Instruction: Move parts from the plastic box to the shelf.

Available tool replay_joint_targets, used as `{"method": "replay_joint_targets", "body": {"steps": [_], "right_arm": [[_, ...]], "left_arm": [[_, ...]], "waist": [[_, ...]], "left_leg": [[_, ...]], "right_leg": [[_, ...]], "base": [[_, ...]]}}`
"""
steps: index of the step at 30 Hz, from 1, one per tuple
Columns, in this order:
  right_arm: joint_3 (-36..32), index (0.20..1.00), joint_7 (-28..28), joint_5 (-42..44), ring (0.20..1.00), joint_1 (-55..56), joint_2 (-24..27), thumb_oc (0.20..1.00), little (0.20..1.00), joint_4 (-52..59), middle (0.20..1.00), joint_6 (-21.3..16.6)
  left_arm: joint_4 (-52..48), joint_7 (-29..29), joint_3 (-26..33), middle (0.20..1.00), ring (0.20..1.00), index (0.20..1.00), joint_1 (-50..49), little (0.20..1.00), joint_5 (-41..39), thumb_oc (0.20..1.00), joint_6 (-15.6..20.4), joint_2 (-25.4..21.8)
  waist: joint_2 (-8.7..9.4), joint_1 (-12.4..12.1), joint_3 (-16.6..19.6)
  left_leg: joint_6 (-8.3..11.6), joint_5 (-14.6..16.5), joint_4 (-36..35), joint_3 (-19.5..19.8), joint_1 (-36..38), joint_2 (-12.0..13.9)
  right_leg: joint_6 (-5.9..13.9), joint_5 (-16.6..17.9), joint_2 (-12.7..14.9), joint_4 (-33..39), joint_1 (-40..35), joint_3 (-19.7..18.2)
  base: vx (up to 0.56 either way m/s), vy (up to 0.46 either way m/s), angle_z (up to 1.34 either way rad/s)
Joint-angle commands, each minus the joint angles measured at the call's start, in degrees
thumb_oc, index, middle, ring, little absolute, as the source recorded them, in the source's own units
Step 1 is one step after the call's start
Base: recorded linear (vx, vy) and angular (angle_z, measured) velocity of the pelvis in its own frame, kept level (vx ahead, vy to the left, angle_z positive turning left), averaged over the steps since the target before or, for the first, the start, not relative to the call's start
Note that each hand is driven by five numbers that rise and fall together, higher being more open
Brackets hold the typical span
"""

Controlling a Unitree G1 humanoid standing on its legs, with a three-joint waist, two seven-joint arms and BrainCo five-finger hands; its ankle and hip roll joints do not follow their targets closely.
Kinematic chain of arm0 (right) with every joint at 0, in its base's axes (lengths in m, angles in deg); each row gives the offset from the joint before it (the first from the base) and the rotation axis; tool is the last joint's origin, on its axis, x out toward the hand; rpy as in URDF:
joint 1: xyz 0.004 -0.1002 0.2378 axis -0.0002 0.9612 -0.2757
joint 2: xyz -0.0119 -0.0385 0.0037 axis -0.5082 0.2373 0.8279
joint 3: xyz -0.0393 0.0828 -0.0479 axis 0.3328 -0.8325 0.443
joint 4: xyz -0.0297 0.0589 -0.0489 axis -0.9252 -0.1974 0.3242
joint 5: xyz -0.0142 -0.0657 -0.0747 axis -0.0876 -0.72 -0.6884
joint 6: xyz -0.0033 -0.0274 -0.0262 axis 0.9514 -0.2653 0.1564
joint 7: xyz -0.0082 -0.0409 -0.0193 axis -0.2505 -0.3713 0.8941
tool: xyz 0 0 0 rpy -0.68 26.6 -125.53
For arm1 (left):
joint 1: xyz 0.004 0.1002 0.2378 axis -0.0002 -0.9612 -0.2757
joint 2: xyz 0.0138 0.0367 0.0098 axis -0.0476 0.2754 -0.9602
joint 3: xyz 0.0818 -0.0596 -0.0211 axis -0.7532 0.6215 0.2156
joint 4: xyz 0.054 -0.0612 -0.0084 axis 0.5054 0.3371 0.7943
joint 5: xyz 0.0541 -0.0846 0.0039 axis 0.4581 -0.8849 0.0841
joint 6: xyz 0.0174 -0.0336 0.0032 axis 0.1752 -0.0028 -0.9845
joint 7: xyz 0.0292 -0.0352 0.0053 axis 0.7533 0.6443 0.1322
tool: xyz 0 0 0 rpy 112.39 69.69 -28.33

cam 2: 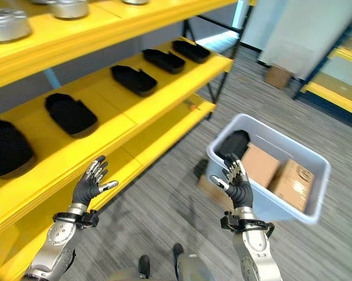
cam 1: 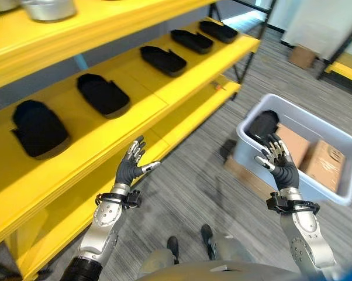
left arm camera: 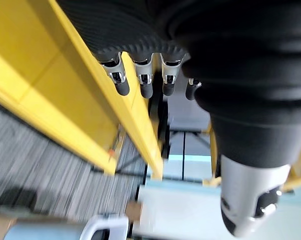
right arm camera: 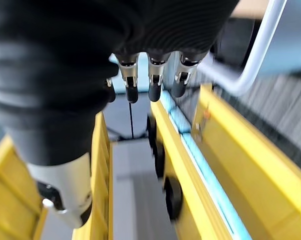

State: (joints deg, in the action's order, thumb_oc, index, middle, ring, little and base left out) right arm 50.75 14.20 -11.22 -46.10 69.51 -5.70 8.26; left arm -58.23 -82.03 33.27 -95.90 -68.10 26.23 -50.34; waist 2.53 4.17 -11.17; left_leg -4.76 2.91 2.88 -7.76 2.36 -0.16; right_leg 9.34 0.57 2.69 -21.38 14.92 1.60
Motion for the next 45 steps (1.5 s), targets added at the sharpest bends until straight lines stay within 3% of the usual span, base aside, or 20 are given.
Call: {"method": "replay_joint_targets", "body": {"steps": [1,5,7,10,11,13,14,16,17,20,22,23,25,26,27,28,30,33,37,45], "right_arm": [[-2.22,1.0,-0.62,-1.33,1.0,-2.14,0.33,1.0,1.0,2.28,1.0,-2.52],[-2.86,1.0,-2.27,-3.05,1.0,-2.93,0.42,1.0,1.0,1.94,1.0,-1.82],[-3.31,1.0,-2.26,-2.76,1.0,-2.4,0.19,1.0,1.0,2.0,1.0,-2.3],[-4.38,1.0,-2.63,-1.49,1.0,-1.04,0.84,1.0,1.0,2.43,1.0,-2.52],[-5.25,1.0,-2.23,-1.12,1.0,-0.56,1.77,1.0,1.0,2.74,1.0,-2.73],[-5.16,1.0,-2.15,-0.25,1.0,-0.92,2.53,1.0,1.0,2.44,1.0,-2.86],[-5.11,1.0,-1.9,0.08,1.0,-1.29,3.1,1.0,1.0,2.22,1.0,-3.07],[-4.89,1.0,-1.73,0.55,1.0,-2.06,4.2,1.0,1.0,1.45,1.0,-3.15],[-5.14,1.0,-1.69,0.7,1.0,-2.18,4.91,1.0,1.0,1.19,1.0,-3.09],[-5.3,1.0,-1.72,0.63,1.0,-1.21,5.27,1.0,1.0,1.27,1.0,-3.05],[-5.41,1.0,-1.91,0.57,1.0,-1.19,5.22,1.0,1.0,1.16,1.0,-2.9],[-5.4,1.0,-1.94,0.62,1.0,-1.38,5.39,1.0,1.0,0.97,1.0,-2.79],[-5.35,1.0,-1.25,0.41,1.0,-1.0,5.47,1.0,1.0,0.81,1.0,-2.82],[-5.35,1.0,-0.93,0.42,1.0,-0.48,5.55,1.0,1.0,0.79,1.0,-2.84],[-5.33,1.0,-0.28,0.13,1.0,0.47,5.7,1.0,1.0,0.66,1.0,-2.67],[-5.34,1.0,-0.28,0.12,1.0,0.57,5.73,1.0,1.0,0.69,1.0,-2.66],[-5.19,1.0,0.69,-0.68,1.0,1.48,6.11,1.0,1.0,0.68,1.0,-2.28],[-3.78,1.0,2.52,-1.47,1.0,1.48,5.54,1.0,1.0,0.74,1.0,-1.72],[-3.56,1.0,3.42,-0.62,1.0,2.21,4.12,1.0,1.0,0.79,1.0,-0.95],[-2.41,1.0,3.71,-1.14,1.0,0.72,3.6,1.0,1.0,0.91,1.0,-0.2]], "left_arm": [[-3.76,0.03,2.67,1.0,1.0,1.0,-2.9,1.0,1.37,1.0,1.88,-0.89],[-2.04,-0.77,3.53,1.0,1.0,1.0,-3.08,1.0,2.65,1.0,1.8,0.85],[-1.2,-0.91,3.36,1.0,1.0,1.0,-2.26,1.0,3.42,1.0,1.59,1.33],[-0.65,-0.85,1.74,1.0,1.0,1.0,-1.06,1.0,2.91,1.0,1.6,2.62],[-0.57,-0.72,1.1,1.0,1.0,1.0,-0.2,1.0,2.5,1.0,1.63,3.17],[-0.29,-0.57,0.8,1.0,1.0,1.0,0.28,1.0,1.58,1.0,1.69,3.76],[-0.11,-0.54,0.96,1.0,1.0,1.0,0.69,1.0,1.08,1.0,1.7,3.81],[-0.33,-0.45,0.81,1.0,1.0,1.0,0.94,1.0,0.25,1.0,1.83,3.73],[-0.44,-0.41,1.11,1.0,1.0,1.0,0.77,1.0,0.27,1.0,1.47,3.32],[-0.46,0.0,1.01,1.0,1.0,1.0,-0.12,1.0,0.29,1.0,0.93,3.37],[-0.51,-0.09,0.98,1.0,1.0,1.0,-0.08,1.0,0.39,1.0,0.59,3.49],[-0.78,-0.03,1.21,1.0,1.0,1.0,-0.76,1.0,0.08,1.0,0.45,3.59],[-1.05,0.28,1.21,1.0,1.0,1.0,-1.61,1.0,0.62,1.0,0.65,3.34],[-1.27,0.35,1.33,1.0,1.0,1.0,-2.24,1.0,1.02,1.0,0.73,3.18],[-1.16,0.72,1.19,1.0,1.0,1.0,-2.76,1.0,1.39,1.0,0.84,3.04],[-1.16,0.72,1.15,1.0,1.0,1.0,-2.82,1.0,1.41,1.0,0.85,3.07],[-1.16,0.88,1.32,1.0,1.0,1.0,-2.87,1.0,2.22,1.0,1.19,2.72],[-1.24,0.97,1.86,1.0,1.0,1.0,-3.77,1.0,1.86,1.0,1.6,3.36],[-2.17,1.26,1.74,1.0,1.0,1.0,-2.72,1.0,1.02,1.0,1.86,2.35],[-2.59,0.27,2.12,1.0,1.0,1.0,-2.86,1.0,0.6,1.0,1.89,-0.41]], "waist": [[-1.67,-0.46,0.15],[-0.99,1.0,-0.07],[-0.47,1.23,0.8],[-1.33,2.93,2.46],[-2.91,3.98,2.73],[-3.93,4.26,2.71],[-4.34,4.26,2.5],[-3.8,3.79,1.83],[-2.07,2.97,0.97],[-0.64,1.79,-0.2],[0.29,1.13,-0.36],[0.89,-0.22,-0.97],[1.53,-1.61,-0.8],[1.48,-2.15,-0.72],[0.71,-2.95,-0.28],[0.74,-2.92,-0.27],[-0.72,-3.75,0.29],[-1.75,-4.7,1.73],[-0.78,-4.39,2.93],[1.2,-4.17,4.84]], "left_leg": [[2.34,2.38,-2.07,2.7,1.17,0.17],[5.1,6.33,-4.48,-0.87,8.91,0.87],[6.0,7.25,-4.37,-1.09,10.27,1.48],[7.33,7.38,-3.27,0.33,10.63,4.12],[8.68,6.01,-2.43,0.81,11.45,6.68],[10.09,2.12,1.02,0.82,9.49,8.44],[10.92,-2.02,4.45,1.42,8.14,9.31],[11.42,-7.11,12.2,2.46,4.34,9.71],[11.57,-11.06,22.77,2.59,0.2,10.03],[10.15,-11.02,28.28,2.35,-2.85,10.6],[9.07,-9.08,27.24,2.36,-6.45,9.63],[8.23,-6.34,25.04,3.26,-10.36,8.04],[7.78,-5.45,19.54,5.63,-12.79,7.26],[7.92,-6.13,13.24,7.31,-13.54,7.46],[9.14,-10.95,2.42,10.03,-14.67,9.1],[9.27,-11.49,1.33,10.0,-14.02,9.1],[11.64,-15.02,-7.79,11.88,-15.49,9.18],[11.6,-15.45,-7.87,13.62,-13.02,9.41],[10.31,-13.15,-5.01,10.75,-11.77,7.49],[6.15,-6.13,1.1,6.7,-13.46,3.16]], "right_leg": [[-1.47,1.69,6.06,9.98,-1.44,7.41],[2.03,10.5,10.23,22.94,-0.45,13.26],[1.76,10.68,9.93,23.13,-1.78,14.03],[0.08,9.81,8.77,20.51,-1.92,13.85],[-1.31,7.17,7.28,17.24,-1.35,14.38],[-2.81,4.9,6.07,16.14,-1.63,15.06],[-3.92,3.96,4.75,16.18,-2.22,14.75],[-5.86,2.65,2.78,17.12,-3.86,13.43],[-7.92,1.66,1.69,18.42,-6.35,12.07],[-9.55,-0.13,-0.25,19.99,-9.98,8.9],[-9.23,-0.26,0.41,20.45,-10.94,8.09],[-8.65,-0.7,0.01,21.35,-13.17,6.21],[-8.17,-1.42,-0.01,21.46,-14.47,3.9],[-7.95,-2.26,-0.17,21.34,-15.12,3.05],[-7.42,-3.57,-0.46,21.3,-16.78,2.0],[-7.5,-3.71,-0.45,21.24,-16.9,2.05],[-6.61,-6.28,-0.82,20.74,-20.78,-0.71],[-6.03,-7.94,-0.36,20.35,-22.96,-3.82],[-3.95,-7.76,3.46,19.41,-24.48,-4.69],[0.17,-2.1,9.59,18.81,-21.41,-6.31]], "base": [[0.22,-0.095,-1.0],[0.45,-0.244,-0.79],[0.34,-0.257,0.11],[0.29,-0.238,0.35],[0.22,-0.264,0.54],[0.21,-0.301,0.19],[0.13,-0.268,-0.18],[0.18,-0.329,-0.41],[0.27,-0.386,-0.55],[0.24,-0.227,-0.7],[0.18,-0.046,-0.5],[0.25,0.013,-0.44],[0.32,0.057,-0.49],[0.43,0.169,-0.79],[0.35,0.132,-0.92],[0.47,0.184,-0.44],[0.51,0.232,-0.43],[0.34,0.254,-0.77],[0.28,0.239,-1.05],[0.13,0.194,-0.2]]}}
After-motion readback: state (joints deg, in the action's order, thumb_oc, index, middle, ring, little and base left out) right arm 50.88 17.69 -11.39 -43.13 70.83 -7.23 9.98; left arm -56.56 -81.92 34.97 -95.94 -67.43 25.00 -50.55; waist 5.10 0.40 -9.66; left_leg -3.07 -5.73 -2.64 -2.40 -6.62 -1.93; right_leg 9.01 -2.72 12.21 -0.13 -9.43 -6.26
